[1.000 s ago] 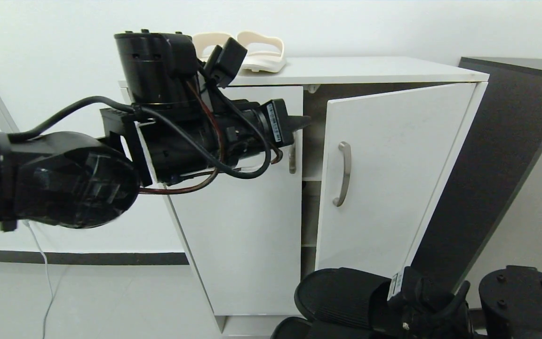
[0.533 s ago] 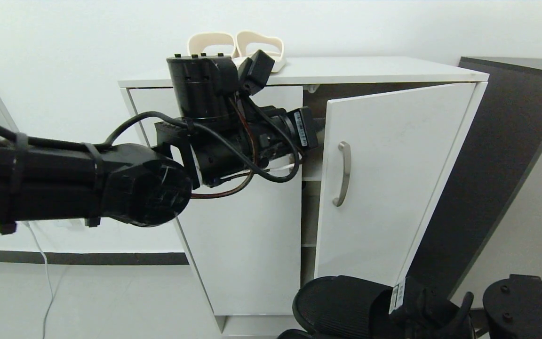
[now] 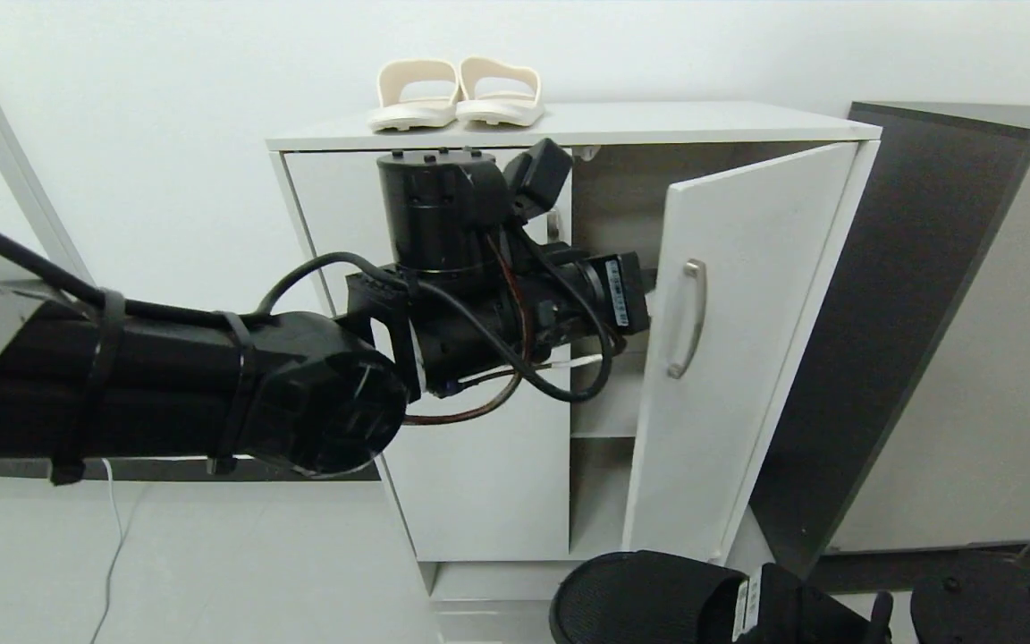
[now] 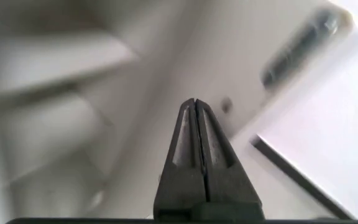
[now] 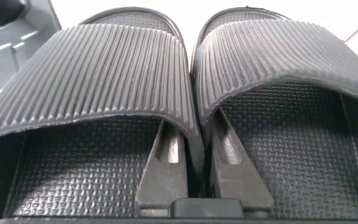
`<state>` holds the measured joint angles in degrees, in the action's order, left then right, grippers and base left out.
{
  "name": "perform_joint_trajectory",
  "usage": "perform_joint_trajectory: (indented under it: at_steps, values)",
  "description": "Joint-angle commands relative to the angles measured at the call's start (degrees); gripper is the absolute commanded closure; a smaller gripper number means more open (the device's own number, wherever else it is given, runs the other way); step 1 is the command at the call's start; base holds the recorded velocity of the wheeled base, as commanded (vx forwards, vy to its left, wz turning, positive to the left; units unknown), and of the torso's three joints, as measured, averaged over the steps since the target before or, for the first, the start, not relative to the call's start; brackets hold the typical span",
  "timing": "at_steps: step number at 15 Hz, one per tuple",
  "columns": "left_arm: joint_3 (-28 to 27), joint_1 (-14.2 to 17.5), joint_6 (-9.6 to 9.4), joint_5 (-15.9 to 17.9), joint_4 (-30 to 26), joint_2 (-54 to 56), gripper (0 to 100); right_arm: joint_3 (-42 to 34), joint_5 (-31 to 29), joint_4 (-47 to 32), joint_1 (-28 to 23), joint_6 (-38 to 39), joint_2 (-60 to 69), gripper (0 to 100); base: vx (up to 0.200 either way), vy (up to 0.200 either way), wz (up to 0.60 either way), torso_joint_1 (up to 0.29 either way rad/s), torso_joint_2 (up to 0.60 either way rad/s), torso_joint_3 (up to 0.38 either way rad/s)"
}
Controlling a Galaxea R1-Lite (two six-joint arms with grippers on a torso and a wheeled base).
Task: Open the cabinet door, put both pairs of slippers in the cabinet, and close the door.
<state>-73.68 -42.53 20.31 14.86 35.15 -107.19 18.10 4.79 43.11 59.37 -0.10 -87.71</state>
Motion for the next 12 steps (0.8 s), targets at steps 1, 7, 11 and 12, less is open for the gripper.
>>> perform_joint_trajectory:
  at_steps: [1, 7, 11, 12]
  values:
    - [3.6, -5.5, -1.68, 0.0, 3.0, 0.4, 100, -0.8, 0.0, 0.1, 1.7, -0.1, 0.1, 100, -0.2, 0.0, 0.0, 0.002, 0.0, 0.002]
    - [6.2, -2.6, -2.56, -0.2, 6.1, 2.0, 100, 0.1, -0.6, 0.3, 0.4, 0.0, -1.1, 100, -0.067, 0.0, 0.0, 0.0, 0.0, 0.001]
    - [15.4, 3.5, -2.64, -0.4, 5.1, 13.1, 100, 7.2, -11.4, 0.3, -9.9, 1.9, -6.2, 100, 0.0, 0.0, 0.0, 0.0, 0.0, 0.0]
    - [19.6, 4.7, -2.64, -0.7, 4.5, 17.1, 100, 9.5, -14.9, 0.9, -10.5, 4.2, -8.3, 100, 0.0, 0.0, 0.0, 0.0, 0.0, 0.0]
